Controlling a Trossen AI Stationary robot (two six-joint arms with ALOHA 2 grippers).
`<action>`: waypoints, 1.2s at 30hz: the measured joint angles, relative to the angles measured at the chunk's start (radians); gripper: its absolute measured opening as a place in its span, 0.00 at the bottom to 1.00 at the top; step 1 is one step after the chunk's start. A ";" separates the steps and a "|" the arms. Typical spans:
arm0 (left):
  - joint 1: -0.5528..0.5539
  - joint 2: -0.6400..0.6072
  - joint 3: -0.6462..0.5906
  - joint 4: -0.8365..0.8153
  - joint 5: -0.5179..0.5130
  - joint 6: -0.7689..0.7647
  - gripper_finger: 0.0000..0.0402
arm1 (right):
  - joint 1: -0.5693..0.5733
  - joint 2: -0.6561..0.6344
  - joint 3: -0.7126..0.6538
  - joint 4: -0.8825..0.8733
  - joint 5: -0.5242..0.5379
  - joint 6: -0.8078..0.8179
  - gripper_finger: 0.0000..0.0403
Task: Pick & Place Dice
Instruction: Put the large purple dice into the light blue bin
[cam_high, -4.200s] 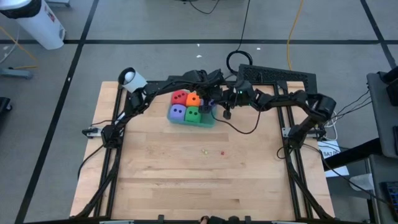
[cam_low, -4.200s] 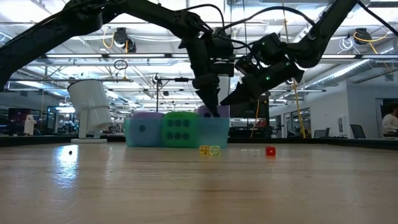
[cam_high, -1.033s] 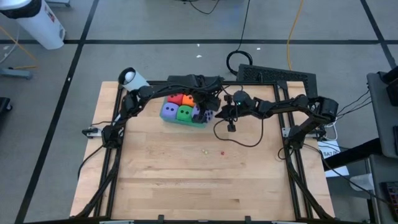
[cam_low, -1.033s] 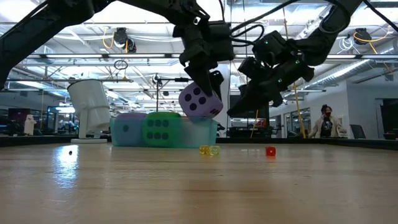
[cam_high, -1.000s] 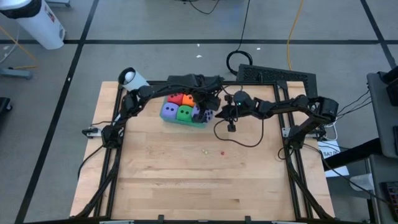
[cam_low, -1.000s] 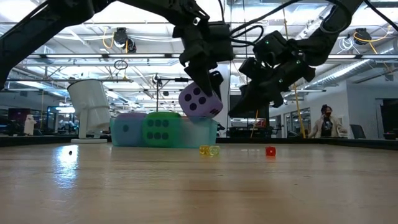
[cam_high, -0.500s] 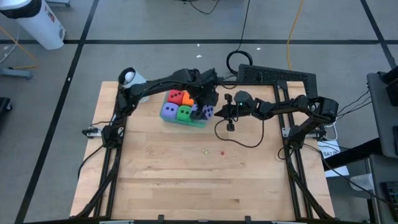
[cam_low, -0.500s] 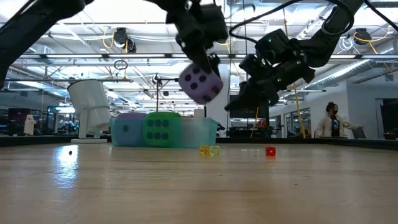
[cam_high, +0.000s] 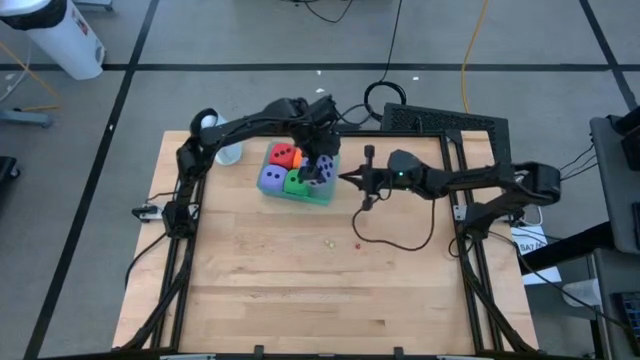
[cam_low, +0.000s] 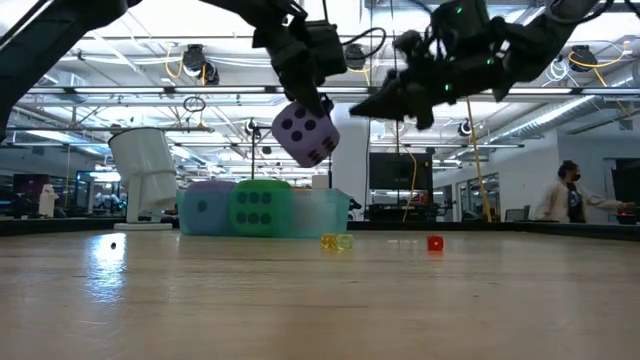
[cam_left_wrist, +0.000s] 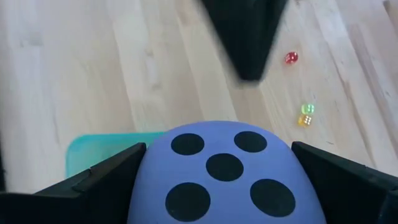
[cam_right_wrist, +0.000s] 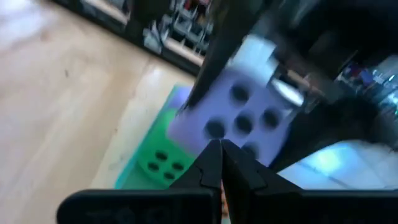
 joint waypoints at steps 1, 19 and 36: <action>-0.001 -0.002 -0.016 0.008 0.000 0.000 0.99 | 0.007 -0.020 0.000 0.000 0.001 0.000 0.00; -0.078 -0.016 -0.067 0.129 -0.035 0.020 0.99 | -0.096 0.080 0.170 -0.267 -0.266 0.005 0.00; -0.037 -0.018 -0.077 0.070 0.085 0.078 0.99 | -0.016 -0.029 0.165 -0.355 -0.150 0.010 0.00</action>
